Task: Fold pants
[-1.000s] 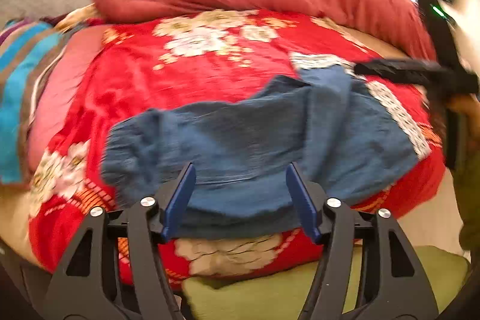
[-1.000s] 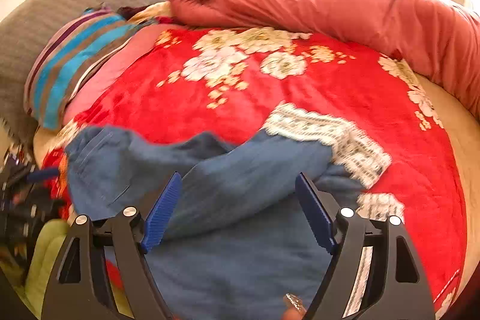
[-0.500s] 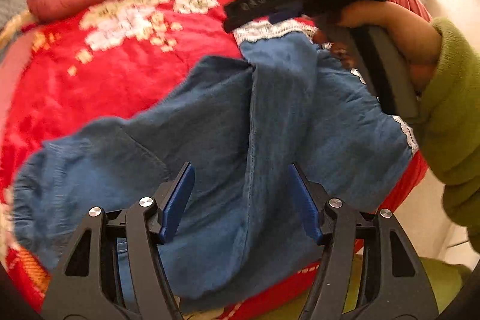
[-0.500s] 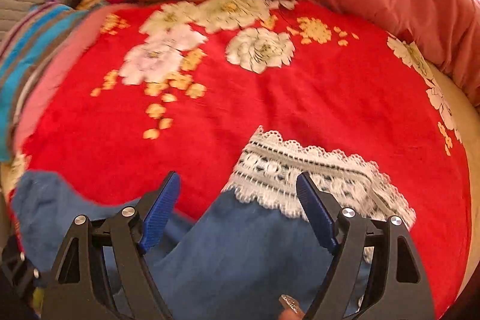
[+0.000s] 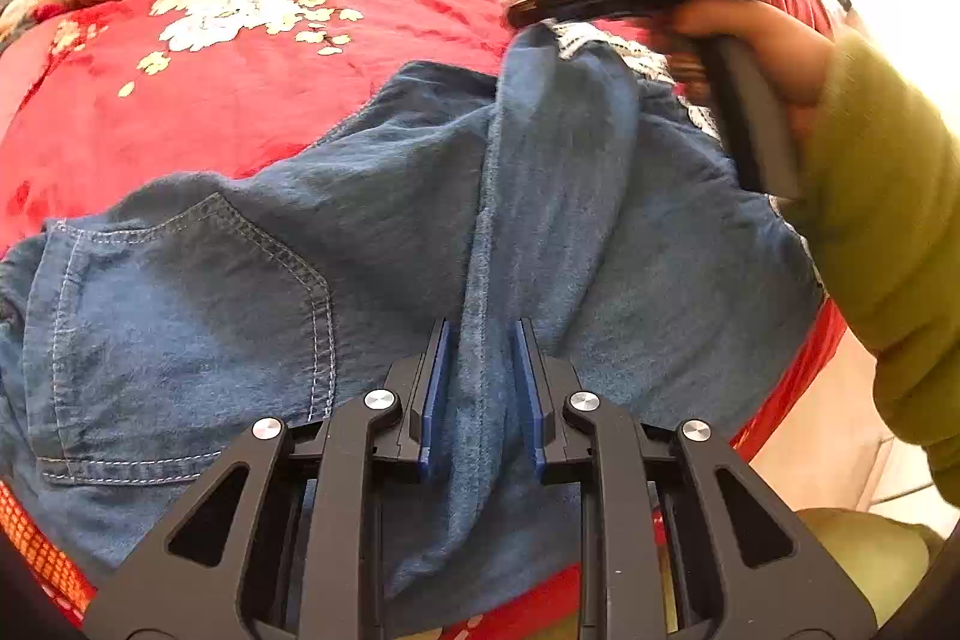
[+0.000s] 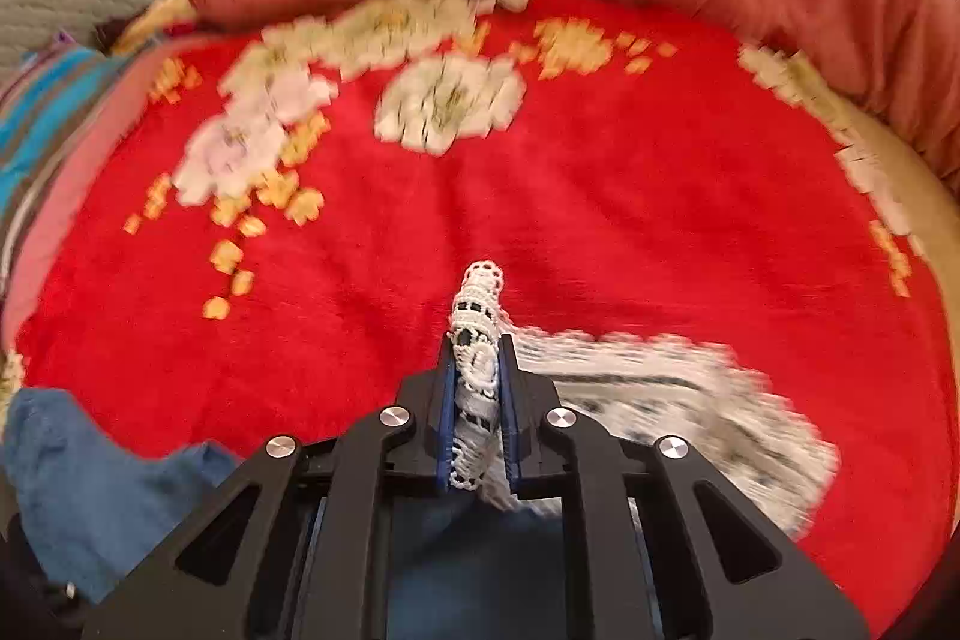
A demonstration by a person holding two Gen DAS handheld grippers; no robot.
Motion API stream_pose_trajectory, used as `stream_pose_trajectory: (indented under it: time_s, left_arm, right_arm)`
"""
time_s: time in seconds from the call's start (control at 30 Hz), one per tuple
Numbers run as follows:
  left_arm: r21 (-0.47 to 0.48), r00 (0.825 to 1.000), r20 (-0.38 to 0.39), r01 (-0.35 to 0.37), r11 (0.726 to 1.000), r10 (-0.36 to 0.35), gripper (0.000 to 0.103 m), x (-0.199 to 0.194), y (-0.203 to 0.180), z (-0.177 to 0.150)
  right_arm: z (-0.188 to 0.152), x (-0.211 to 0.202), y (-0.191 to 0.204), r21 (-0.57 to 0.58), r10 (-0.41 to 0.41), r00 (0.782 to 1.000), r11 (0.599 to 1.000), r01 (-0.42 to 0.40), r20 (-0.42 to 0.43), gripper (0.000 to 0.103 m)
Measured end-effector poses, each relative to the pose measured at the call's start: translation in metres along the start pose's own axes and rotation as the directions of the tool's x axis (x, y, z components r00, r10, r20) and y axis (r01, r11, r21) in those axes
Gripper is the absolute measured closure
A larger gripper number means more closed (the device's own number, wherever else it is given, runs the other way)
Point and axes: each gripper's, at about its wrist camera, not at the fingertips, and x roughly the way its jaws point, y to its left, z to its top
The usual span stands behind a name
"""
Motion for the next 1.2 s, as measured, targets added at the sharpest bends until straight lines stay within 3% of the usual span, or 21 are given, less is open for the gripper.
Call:
stream_pose_trajectory:
  time_s: [0.27,0.37,0.5,0.7,0.87,0.97,1.0,1.07,1.1,1.2]
  left_arm:
    - [-0.043,1.000,0.029,-0.004,0.999,0.005,0.082,-0.007,0.007,0.001]
    - [-0.036,1.000,0.031,0.001,0.999,0.000,0.102,-0.010,0.005,0.001]
    - [0.025,0.998,0.068,-0.009,1.000,0.007,0.103,-0.030,-0.006,-0.005]
    - [0.101,0.997,0.077,-0.041,0.994,0.033,0.103,-0.040,-0.021,-0.012]
    - [0.130,0.997,0.064,-0.052,0.990,0.044,0.103,-0.041,-0.027,-0.020]
    - [0.157,0.996,0.062,-0.069,0.985,0.059,0.103,-0.040,-0.033,-0.025]
    - [0.163,0.996,0.063,-0.074,0.984,0.065,0.103,-0.040,-0.035,-0.025]
    - [0.182,0.996,0.058,-0.083,0.980,0.074,0.103,-0.040,-0.038,-0.027]
    - [0.189,0.995,0.060,-0.090,0.978,0.080,0.103,-0.041,-0.040,-0.028]
    - [0.187,0.995,0.068,-0.088,0.978,0.077,0.103,-0.045,-0.040,-0.031]
  right_arm:
    - [-0.042,-0.095,-0.051,0.133,0.054,0.994,0.989,-0.067,0.093,0.093]
    - [-0.066,-0.123,-0.068,0.196,0.092,0.991,0.974,-0.110,0.100,0.093]
    - [-0.104,-0.151,-0.081,0.262,0.129,0.989,0.954,-0.144,0.075,0.093]
    - [-0.159,-0.167,-0.079,0.312,0.146,0.989,0.940,-0.137,-0.007,0.093]
    - [-0.185,-0.160,-0.084,0.357,0.156,0.984,0.927,-0.118,-0.081,0.089]
    - [-0.191,-0.161,-0.090,0.387,0.169,0.982,0.913,-0.125,-0.081,0.072]
    - [-0.191,-0.162,-0.093,0.395,0.174,0.982,0.909,-0.132,-0.073,0.072]
    - [-0.192,-0.162,-0.098,0.398,0.172,0.983,0.908,-0.133,-0.065,0.078]
    - [-0.193,-0.163,-0.099,0.391,0.174,0.982,0.910,-0.134,-0.067,0.094]
    - [-0.195,-0.170,-0.102,0.382,0.175,0.982,0.914,-0.135,-0.071,0.094]
